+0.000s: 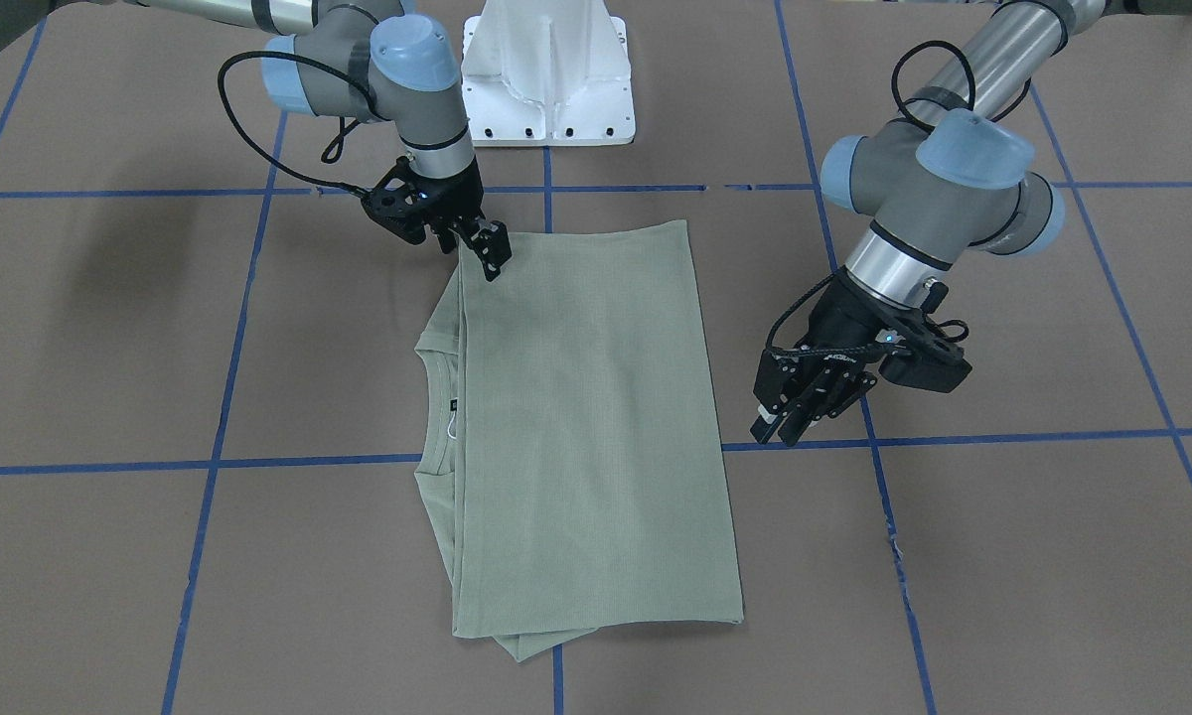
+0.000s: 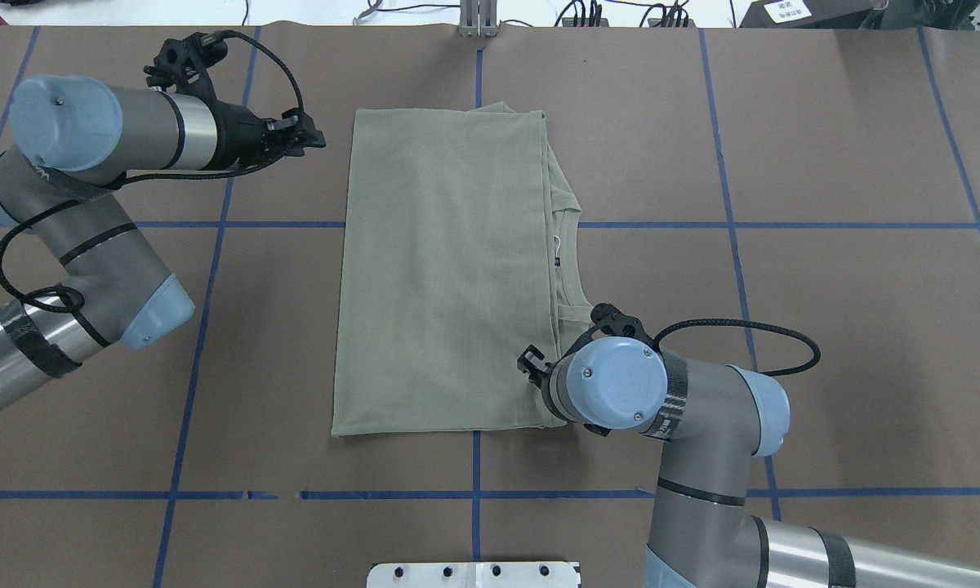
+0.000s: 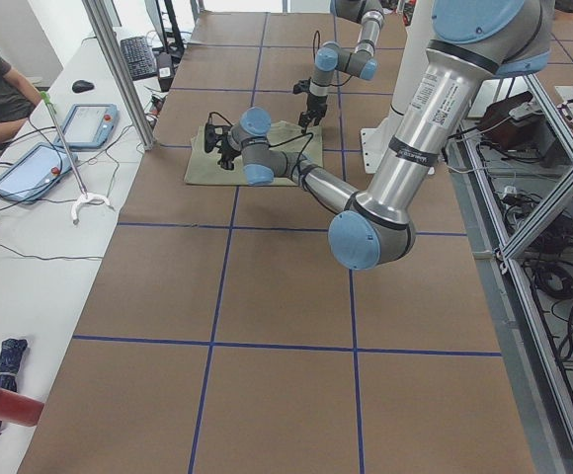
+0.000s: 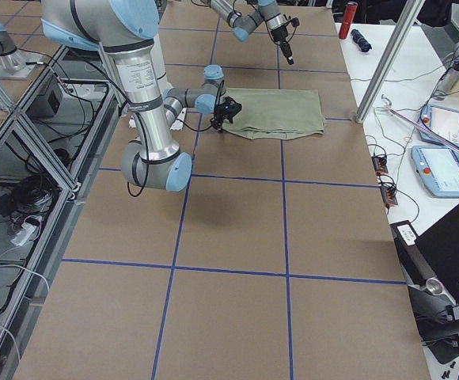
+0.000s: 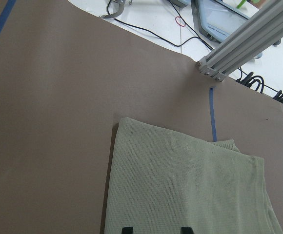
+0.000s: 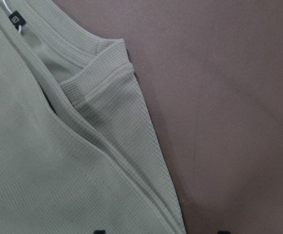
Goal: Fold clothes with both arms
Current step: 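Hold the right gripper at the near corner while the left reaches the other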
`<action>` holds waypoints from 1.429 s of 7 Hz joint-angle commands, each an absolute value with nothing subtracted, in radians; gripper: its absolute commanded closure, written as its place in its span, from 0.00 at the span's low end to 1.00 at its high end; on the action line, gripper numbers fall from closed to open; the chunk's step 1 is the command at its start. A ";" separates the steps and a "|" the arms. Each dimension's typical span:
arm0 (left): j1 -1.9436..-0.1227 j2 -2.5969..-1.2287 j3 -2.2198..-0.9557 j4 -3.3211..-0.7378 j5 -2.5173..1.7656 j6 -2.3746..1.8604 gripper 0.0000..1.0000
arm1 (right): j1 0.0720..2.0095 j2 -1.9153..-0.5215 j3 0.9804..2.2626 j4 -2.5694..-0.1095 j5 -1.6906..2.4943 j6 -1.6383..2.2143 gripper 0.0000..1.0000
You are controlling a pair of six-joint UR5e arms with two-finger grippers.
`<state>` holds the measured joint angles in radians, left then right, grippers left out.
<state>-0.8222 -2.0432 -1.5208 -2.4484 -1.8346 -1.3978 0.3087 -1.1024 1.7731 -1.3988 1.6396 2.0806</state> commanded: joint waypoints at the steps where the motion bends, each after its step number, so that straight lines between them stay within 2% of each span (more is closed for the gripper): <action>1: -0.821 -2.036 -1.528 -2.447 -1.835 -1.404 0.56 | 0.299 -1.109 1.772 -1.397 1.637 2.083 0.75; 2: -0.821 -2.019 -1.551 -2.445 -1.835 -1.405 0.56 | 0.299 -1.109 1.775 -1.397 1.638 2.082 1.00; 10: -0.819 -2.014 -1.582 -2.398 -1.835 -1.405 0.56 | 0.293 -1.106 1.798 -1.404 1.640 2.080 1.00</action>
<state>-0.8192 -2.0141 -1.5815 -2.3977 -1.8346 -1.4051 0.2945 -1.1064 1.7913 -1.4010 1.6402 2.0801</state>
